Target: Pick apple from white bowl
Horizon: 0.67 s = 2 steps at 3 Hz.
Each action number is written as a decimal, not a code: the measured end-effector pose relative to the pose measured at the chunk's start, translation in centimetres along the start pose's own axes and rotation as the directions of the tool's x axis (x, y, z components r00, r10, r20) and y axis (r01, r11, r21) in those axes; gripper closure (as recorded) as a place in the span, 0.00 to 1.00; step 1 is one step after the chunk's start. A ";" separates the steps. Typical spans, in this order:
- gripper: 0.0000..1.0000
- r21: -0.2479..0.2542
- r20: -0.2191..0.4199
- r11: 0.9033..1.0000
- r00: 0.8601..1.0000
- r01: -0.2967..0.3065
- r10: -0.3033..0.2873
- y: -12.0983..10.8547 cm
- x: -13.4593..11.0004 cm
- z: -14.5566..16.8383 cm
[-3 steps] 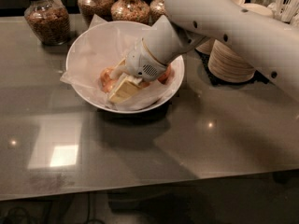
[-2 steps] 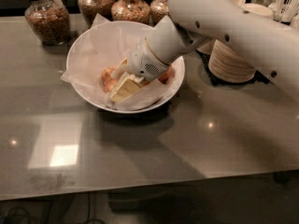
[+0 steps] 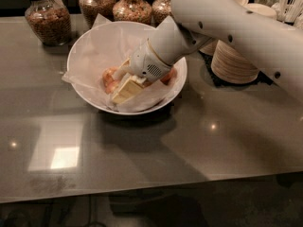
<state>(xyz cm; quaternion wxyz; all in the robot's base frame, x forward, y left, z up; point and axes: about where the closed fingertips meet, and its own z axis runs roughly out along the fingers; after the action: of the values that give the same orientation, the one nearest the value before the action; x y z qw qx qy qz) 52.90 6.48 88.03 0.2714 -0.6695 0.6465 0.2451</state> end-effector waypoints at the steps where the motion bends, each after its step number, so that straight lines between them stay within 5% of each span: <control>1: 0.58 0.000 0.000 1.000 1.000 0.000 0.000 0.0 0.0 0.0; 2: 0.35 0.000 0.000 1.000 1.000 0.000 0.000 0.0 0.0 0.0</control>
Offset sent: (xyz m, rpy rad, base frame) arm 0.0000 0.0000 0.0000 0.0000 0.0000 0.0001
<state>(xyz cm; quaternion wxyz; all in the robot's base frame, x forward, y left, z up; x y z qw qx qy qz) 52.89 6.49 88.02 0.2714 -0.6696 0.6465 0.2451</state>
